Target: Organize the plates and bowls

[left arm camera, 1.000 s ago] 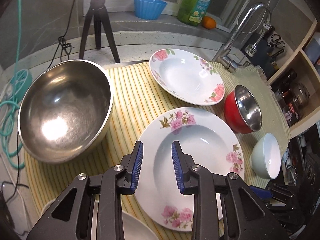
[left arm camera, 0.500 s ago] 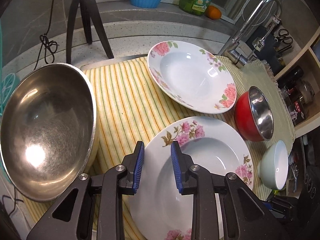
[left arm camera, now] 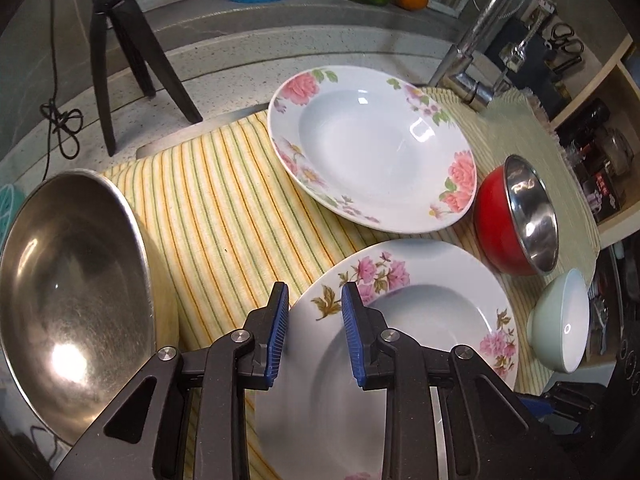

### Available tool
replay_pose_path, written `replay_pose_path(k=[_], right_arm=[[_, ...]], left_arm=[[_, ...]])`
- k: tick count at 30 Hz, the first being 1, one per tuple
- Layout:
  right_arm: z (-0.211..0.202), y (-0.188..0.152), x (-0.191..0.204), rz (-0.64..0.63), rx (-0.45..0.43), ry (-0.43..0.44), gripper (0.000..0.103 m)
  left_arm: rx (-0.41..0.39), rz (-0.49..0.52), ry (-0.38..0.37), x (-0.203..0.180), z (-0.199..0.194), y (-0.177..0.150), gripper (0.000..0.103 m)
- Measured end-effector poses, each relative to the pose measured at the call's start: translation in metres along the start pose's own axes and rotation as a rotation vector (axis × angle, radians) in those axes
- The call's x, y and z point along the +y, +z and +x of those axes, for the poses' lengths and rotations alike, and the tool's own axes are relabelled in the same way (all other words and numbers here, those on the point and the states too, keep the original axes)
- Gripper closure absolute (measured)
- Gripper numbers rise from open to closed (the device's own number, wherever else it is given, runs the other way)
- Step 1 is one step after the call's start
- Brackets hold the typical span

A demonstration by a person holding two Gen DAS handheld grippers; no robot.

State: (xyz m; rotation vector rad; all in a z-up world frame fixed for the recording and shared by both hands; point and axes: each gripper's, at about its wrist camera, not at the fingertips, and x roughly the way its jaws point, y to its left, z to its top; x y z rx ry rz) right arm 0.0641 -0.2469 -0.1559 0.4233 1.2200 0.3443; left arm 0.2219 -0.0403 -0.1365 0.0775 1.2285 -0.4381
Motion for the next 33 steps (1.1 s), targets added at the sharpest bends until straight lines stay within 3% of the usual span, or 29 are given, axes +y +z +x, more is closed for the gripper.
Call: replay_pose_path(k=[19, 33], right_arm=[[0.009, -0.001, -0.003, 0.048, 0.023, 0.070, 0.081], [0.011, -0.005, -0.002, 0.067, 0.023, 0.090, 0.081]], left_arm=[[0.150, 0.141, -0.034, -0.011, 0.016, 0.021, 0.077], [0.367, 0.214, -0.126, -0.019, 0.046, 0.055, 0.077]])
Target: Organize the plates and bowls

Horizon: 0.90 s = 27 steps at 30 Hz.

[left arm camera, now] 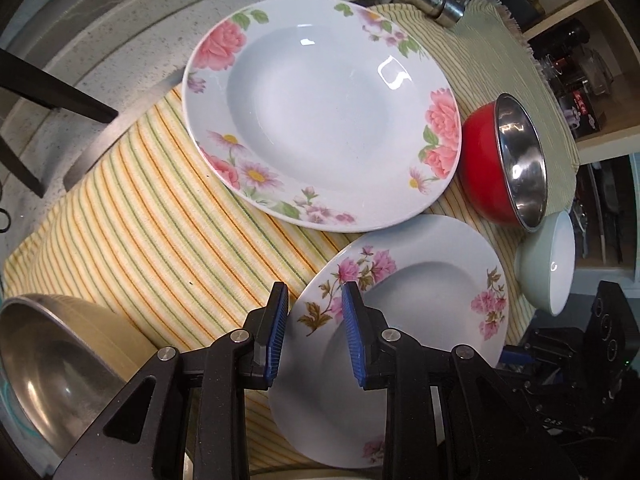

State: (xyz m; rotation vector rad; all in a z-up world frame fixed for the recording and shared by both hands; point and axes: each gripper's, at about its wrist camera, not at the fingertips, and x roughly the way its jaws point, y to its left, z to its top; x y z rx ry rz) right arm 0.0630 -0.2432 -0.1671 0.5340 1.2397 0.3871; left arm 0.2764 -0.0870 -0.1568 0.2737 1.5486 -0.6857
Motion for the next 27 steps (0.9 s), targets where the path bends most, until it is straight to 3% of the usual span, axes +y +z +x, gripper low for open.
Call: replay_pose_path(k=[9, 27], right_arm=[[-0.002, -0.004, -0.001, 0.001, 0.008, 0.019, 0.082], [-0.013, -0.020, -0.008, -0.036, 0.035, 0.002, 0.082]], left_arm=[[-0.025, 0.001, 0.023, -0.016, 0.005, 0.002, 0.076], [-0.072, -0.020, 0.022, -0.033, 0.003, -0.035, 0.076]])
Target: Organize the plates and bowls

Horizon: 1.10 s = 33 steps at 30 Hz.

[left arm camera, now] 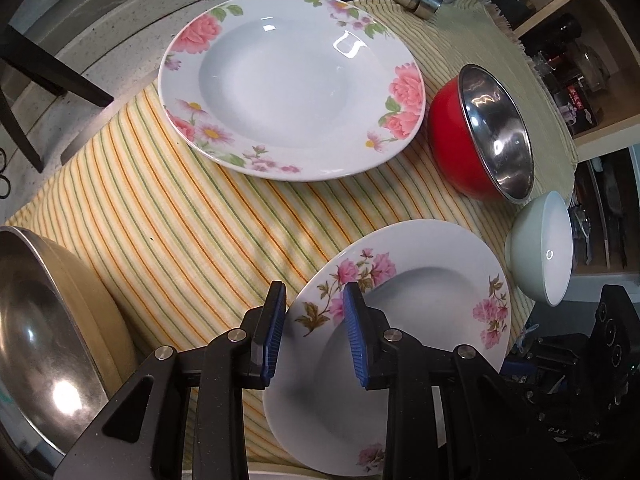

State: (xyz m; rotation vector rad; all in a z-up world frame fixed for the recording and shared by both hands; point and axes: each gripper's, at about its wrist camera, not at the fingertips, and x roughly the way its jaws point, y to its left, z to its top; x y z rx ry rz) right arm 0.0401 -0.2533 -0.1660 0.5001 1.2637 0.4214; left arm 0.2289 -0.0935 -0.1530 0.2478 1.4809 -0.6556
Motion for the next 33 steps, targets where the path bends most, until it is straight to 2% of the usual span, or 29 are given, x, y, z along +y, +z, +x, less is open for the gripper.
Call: replay_pose_path(k=[13, 33], right_arm=[[-0.008, -0.019, -0.004, -0.019, 0.016, -0.003, 0.082], [-0.008, -0.022, -0.006, -0.061, 0.054, 0.001, 0.081]], left_arm=[[-0.020, -0.016, -0.008, -0.012, 0.002, -0.011, 0.076], [-0.032, -0.032, -0.007, -0.015, 0.002, -0.022, 0.076]])
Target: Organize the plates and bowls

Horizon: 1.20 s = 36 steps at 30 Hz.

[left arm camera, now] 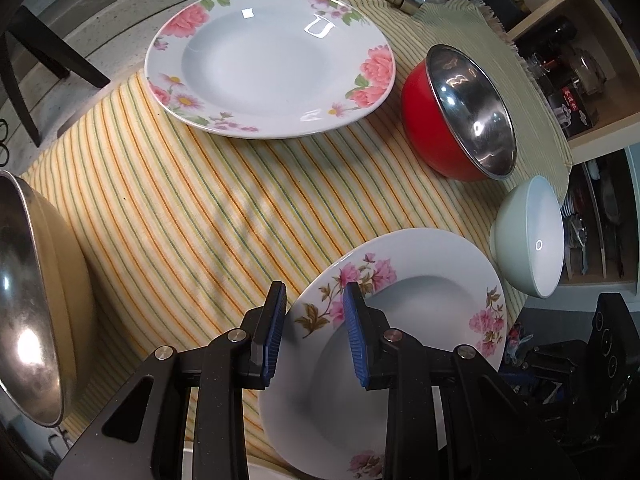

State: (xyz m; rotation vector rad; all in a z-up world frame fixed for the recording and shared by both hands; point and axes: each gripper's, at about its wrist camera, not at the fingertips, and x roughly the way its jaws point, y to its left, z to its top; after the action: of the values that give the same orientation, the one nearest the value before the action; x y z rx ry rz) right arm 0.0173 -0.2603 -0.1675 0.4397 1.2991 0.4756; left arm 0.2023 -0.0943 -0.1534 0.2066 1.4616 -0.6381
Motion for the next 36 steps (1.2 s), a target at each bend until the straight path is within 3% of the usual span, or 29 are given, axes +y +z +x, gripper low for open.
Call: replay_pose_path(k=[12, 14, 17, 27, 29, 32, 36], right_arm=[[-0.013, 0.000, 0.003, -0.068, 0.006, -0.046, 0.078], [-0.017, 0.000, 0.005, -0.084, 0.000, -0.050, 0.074], [-0.024, 0.002, 0.008, -0.103, -0.015, -0.054, 0.059], [-0.046, 0.011, 0.029, -0.206, -0.073, -0.061, 0.058], [-0.052, 0.014, 0.037, -0.237, -0.096, -0.064, 0.057], [-0.060, 0.024, 0.047, -0.282, -0.128, -0.066, 0.042], [-0.076, 0.046, 0.055, -0.305, -0.171, -0.053, 0.040]], left_arm=[[-0.041, -0.038, 0.003, 0.005, -0.014, -0.007, 0.076], [-0.060, -0.038, 0.020, 0.005, -0.020, -0.010, 0.075], [-0.091, -0.070, 0.008, 0.011, -0.033, -0.013, 0.074], [-0.366, -0.171, 0.014, 0.023, -0.119, -0.054, 0.072], [-0.428, -0.202, 0.024, 0.025, -0.134, -0.071, 0.067], [-0.499, -0.300, 0.016, 0.035, -0.145, -0.095, 0.064], [-0.518, -0.421, 0.003, 0.054, -0.143, -0.123, 0.063]])
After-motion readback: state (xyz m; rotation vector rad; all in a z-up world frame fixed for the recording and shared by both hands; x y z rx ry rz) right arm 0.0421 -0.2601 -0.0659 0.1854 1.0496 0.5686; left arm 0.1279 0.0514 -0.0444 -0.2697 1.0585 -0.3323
